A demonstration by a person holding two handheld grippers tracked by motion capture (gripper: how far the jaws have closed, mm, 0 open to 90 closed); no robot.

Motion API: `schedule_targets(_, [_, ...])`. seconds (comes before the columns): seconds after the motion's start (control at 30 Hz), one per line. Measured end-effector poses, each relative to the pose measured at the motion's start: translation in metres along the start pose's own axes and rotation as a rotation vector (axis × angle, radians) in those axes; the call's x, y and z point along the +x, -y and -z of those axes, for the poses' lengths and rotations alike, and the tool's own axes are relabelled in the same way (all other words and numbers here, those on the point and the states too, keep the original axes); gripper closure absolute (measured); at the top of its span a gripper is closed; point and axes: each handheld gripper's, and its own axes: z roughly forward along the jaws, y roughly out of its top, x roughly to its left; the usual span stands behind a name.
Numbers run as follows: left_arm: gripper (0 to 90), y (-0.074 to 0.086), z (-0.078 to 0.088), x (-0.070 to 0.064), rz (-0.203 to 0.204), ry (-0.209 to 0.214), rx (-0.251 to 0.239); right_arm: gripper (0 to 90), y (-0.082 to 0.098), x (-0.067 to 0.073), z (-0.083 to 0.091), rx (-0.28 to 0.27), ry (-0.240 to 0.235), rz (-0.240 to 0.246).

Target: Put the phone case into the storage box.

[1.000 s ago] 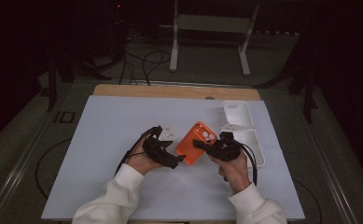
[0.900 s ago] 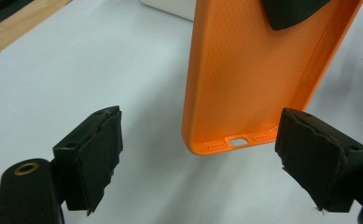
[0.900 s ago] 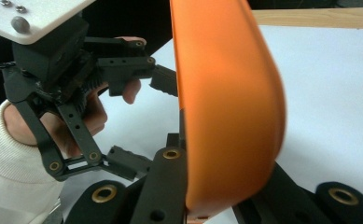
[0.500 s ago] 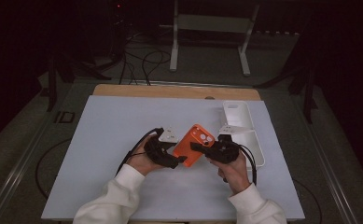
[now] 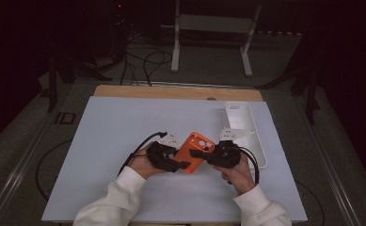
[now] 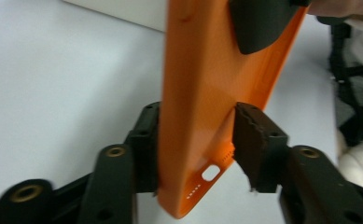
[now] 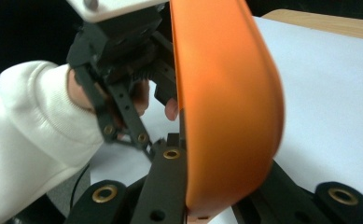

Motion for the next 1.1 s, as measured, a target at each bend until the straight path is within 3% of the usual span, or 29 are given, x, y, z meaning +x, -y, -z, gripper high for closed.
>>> schedule_targets(0.2, [73.6, 0.001, 0.003, -0.003, -0.041, 0.040, 0.007, 84.9, 0.002, -0.003, 0.004, -0.014, -0.060, 0.013])
schedule_targets(0.33, [79.8, 0.002, 0.004, -0.002, -0.034, 0.064, -0.007, 80.6, 0.001, -0.005, 0.005, -0.024, -0.078, 0.008])
schedule_targets(0.63, [80.5, 0.006, 0.005, 0.000, -0.009, 0.054, -0.065, 75.0, 0.004, -0.010, 0.003, -0.010, -0.057, -0.016])
schedule_targets(0.8, [80.6, 0.007, 0.005, 0.000, -0.013, 0.035, -0.057, 70.2, 0.005, -0.011, 0.001, -0.001, -0.035, -0.027])
schedule_targets(0.93, [80.6, 0.006, 0.006, 0.000, -0.007, 0.048, -0.067, 71.6, 0.005, -0.010, 0.001, -0.001, -0.028, -0.022])
schedule_targets(1.1, [80.0, 0.007, 0.007, 0.001, 0.009, 0.098, -0.107, 83.3, 0.006, -0.009, 0.004, -0.041, -0.098, -0.034])
